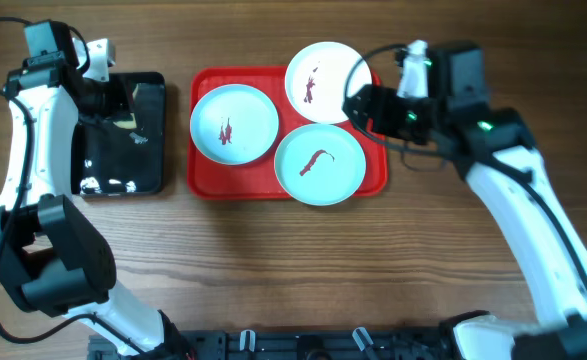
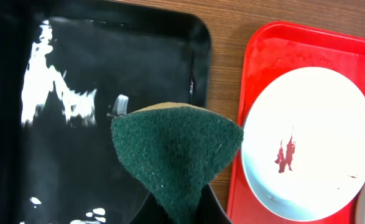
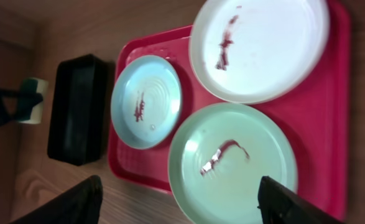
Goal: Clean dirty plates on tray and stack at the side
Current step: 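Grasp the rim of the left blue plate with the right gripper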
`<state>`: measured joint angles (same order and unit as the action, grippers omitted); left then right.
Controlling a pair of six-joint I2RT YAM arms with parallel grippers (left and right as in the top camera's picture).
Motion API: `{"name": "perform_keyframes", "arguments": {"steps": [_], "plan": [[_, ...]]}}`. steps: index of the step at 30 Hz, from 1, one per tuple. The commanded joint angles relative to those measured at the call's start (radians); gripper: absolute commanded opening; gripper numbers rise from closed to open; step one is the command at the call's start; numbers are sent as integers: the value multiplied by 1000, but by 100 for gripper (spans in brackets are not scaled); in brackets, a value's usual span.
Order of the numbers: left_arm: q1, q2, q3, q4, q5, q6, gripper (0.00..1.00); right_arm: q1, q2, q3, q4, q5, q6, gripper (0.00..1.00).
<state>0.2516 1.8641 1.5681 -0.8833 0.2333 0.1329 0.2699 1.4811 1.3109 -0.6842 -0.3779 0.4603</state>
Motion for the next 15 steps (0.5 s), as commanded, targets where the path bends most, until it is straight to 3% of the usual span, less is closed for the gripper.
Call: {"name": "perform_keyframes", "arguments": {"steps": [1, 9, 15], "plan": [[-3, -3, 3, 2, 17, -38, 4, 47, 156, 51, 51, -102, 40, 75], [-4, -3, 3, -2, 17, -47, 4, 161, 444, 298, 31, -37, 33, 69], [-21, -3, 3, -1, 18, -64, 4, 202, 569, 342, 54, 25, 40, 61]]}}
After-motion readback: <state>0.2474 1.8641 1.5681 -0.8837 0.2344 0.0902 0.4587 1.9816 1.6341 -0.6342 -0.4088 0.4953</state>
